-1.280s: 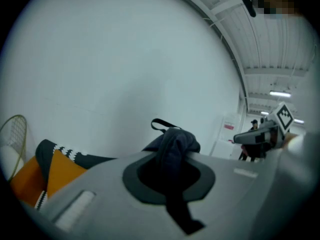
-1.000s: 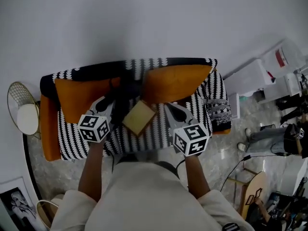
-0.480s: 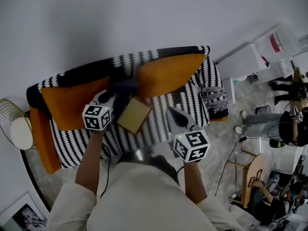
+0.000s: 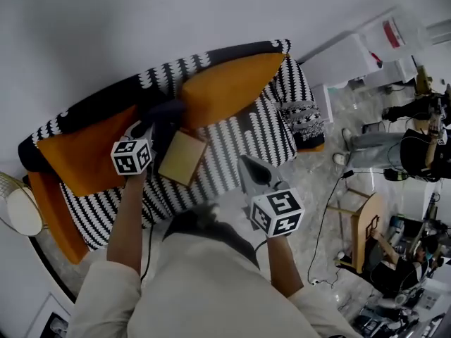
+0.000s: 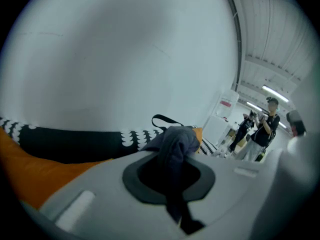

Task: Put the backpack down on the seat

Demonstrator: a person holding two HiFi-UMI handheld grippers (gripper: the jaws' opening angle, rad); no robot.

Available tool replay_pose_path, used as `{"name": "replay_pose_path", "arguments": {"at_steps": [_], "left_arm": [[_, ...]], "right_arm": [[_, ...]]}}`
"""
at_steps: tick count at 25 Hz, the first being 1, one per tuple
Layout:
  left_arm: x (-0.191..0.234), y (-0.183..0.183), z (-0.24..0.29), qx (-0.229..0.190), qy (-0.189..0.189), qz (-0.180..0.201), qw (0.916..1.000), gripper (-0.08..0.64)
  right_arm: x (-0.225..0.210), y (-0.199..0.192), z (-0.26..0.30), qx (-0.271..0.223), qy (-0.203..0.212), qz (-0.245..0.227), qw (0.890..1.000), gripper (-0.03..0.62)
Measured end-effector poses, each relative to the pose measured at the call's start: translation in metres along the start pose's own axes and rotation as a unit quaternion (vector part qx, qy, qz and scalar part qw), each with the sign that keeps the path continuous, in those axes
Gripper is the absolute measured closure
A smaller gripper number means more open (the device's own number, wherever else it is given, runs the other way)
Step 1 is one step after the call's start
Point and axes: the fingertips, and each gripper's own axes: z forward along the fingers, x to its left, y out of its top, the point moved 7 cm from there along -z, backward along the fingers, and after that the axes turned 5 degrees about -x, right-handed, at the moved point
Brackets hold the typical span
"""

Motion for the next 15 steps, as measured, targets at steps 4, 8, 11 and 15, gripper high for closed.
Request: {"name": "replay_pose_path", "arguments": {"at_steps": [4, 8, 11, 15], "left_arm": [[0.012, -0.016, 0.019, 0.019, 0.002, -0.001, 0.9998, 0.551], [0.032, -0.032, 0.030, 0.036, 0.010, -0.013, 0.9992, 0.549], [0.041, -0.046, 0.037, 0.061, 0.008, -0.008, 0.9981, 0.545], [0.044, -0.058, 0.044, 0.076, 0.000, -0.001, 0.9971, 0.541]], "right_arm": [[0.003, -0.008, 0.011, 0.025, 0.003, -0.004, 1.000, 0.586], [0.009, -0.016, 0.022, 0.047, 0.012, -0.014, 0.999, 0.587], [0.012, -0.021, 0.030, 0.057, 0.016, -0.017, 0.998, 0.588], [0.018, -0.023, 0.035, 0.064, 0.020, -0.020, 0.998, 0.586]]}}
